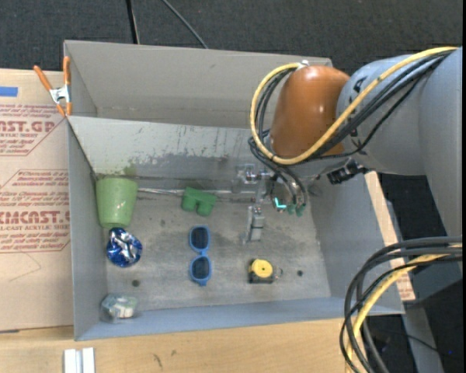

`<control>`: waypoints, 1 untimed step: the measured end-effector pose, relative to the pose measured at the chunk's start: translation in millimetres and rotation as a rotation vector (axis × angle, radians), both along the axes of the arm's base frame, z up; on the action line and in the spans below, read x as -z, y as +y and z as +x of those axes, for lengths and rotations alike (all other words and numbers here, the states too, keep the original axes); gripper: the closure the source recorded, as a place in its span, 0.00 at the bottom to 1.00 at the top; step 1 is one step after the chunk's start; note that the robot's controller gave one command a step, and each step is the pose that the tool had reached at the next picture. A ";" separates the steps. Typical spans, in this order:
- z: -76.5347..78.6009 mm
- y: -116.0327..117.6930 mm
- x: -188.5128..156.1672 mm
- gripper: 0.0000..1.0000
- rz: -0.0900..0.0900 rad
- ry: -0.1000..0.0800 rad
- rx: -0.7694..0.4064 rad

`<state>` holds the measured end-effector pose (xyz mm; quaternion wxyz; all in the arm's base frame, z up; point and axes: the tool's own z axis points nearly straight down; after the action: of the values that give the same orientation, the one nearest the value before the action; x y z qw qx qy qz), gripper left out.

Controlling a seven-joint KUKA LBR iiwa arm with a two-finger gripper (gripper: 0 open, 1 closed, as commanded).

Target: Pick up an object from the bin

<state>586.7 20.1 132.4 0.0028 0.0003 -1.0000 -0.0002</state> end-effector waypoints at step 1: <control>-56.2 -76.1 50.3 0.00 -0.001 0.000 -0.361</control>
Offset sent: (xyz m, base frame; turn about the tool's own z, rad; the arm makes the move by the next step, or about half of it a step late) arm -0.0543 -0.0736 -0.0481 -0.3634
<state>530.5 -56.0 82.1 0.0028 0.1796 -0.9837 0.0005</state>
